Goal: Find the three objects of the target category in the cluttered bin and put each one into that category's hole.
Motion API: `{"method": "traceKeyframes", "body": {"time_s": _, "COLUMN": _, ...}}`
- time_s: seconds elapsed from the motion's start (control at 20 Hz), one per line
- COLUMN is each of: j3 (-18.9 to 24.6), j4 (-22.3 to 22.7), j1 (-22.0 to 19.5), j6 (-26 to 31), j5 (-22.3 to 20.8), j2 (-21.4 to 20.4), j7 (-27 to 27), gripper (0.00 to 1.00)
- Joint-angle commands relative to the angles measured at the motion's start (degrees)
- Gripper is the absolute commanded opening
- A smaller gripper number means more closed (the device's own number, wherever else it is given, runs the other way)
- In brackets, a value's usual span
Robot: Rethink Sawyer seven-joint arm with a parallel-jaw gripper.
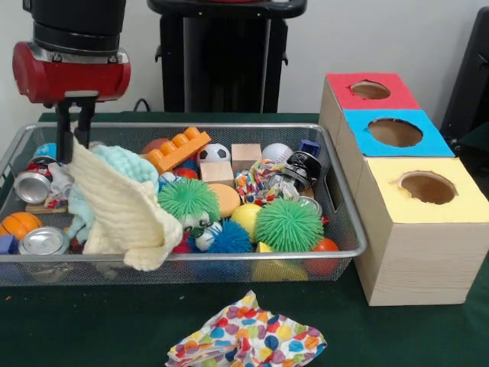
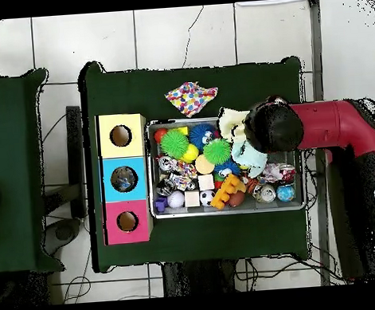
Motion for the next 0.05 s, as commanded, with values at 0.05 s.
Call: {"method": "traceKeyframes", "body": {"time_s": 0.05, "j3": 12.9, "j4": 9.7, "j1": -12.94, "j6": -7.72, "j5": 9.84, "j2": 3.96, "j7": -8.0, "gripper": 0.0}}
